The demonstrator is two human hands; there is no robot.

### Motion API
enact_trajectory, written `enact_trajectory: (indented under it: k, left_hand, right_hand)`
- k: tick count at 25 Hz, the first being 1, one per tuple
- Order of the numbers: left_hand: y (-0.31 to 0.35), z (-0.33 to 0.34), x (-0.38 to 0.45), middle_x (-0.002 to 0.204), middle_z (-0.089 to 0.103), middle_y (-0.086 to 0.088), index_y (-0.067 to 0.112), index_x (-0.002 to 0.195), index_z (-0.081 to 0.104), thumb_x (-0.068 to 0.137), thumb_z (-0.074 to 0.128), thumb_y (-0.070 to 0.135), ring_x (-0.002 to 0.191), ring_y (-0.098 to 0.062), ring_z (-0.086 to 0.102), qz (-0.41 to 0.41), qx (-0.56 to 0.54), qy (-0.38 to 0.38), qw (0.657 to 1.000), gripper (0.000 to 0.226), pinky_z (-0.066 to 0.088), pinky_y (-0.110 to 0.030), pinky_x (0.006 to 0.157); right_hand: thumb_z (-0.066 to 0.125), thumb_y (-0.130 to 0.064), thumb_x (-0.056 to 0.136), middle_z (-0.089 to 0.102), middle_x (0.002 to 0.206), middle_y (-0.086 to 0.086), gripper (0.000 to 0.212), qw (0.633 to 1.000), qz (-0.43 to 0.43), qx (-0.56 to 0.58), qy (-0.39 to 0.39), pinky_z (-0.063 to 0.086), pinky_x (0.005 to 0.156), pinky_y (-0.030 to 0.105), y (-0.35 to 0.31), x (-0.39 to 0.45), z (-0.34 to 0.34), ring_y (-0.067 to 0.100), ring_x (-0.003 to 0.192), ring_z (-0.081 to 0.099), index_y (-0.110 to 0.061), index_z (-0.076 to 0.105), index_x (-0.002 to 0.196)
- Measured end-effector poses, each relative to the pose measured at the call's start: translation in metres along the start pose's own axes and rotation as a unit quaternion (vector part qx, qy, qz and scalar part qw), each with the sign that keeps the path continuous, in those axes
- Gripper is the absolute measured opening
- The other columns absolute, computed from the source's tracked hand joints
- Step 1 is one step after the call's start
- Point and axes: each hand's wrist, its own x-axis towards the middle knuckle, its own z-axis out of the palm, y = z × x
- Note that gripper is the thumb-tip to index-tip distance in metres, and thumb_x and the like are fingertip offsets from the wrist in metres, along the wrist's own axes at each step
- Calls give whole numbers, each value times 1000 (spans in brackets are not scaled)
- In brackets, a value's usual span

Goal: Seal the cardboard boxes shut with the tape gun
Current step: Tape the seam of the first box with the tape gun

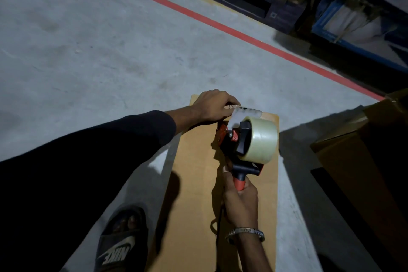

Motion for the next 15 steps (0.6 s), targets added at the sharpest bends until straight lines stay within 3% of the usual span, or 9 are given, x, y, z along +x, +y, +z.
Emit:
enact_trajectory:
  k: [2, 7, 11, 15]
  left_hand:
    - [-3, 2, 2, 117, 76, 14, 39, 123, 75, 94, 54, 64, 102, -15, 70, -2, -2, 12, 1000, 44, 56, -35, 80]
    - [0, 1, 1, 110, 78, 16, 43, 119, 77, 93, 58, 66, 91, -9, 70, 1, -11, 30, 999, 39, 47, -28, 66]
    - [0, 2, 0, 91, 79, 16, 46, 112, 78, 96, 57, 65, 77, -7, 68, -21, -30, 50, 998, 33, 54, -31, 69]
    - [5, 1, 3, 89, 79, 13, 45, 108, 79, 95, 58, 62, 84, -10, 70, -53, -18, 40, 998, 31, 54, -32, 75]
  right_hand:
    - [70, -41, 94, 58, 60, 0, 29, 1000, -6, -25, 9, 49, 59, 34, -2, -1, 2, 22, 60, 59, -18, 60, 79]
    - [66, -34, 98, 64, 74, 5, 18, 996, -25, -65, 50, 43, 57, 25, -4, -20, 7, 19, 68, 62, -22, 62, 84]
    - [66, -37, 96, 65, 72, -1, 13, 991, -22, -104, 82, 43, 60, 23, 13, -40, 4, 10, 67, 60, -24, 66, 90]
    - [67, -43, 92, 64, 73, -6, 20, 983, 25, -144, 114, 41, 65, 25, 52, -79, -1, 13, 67, 55, -24, 70, 96]
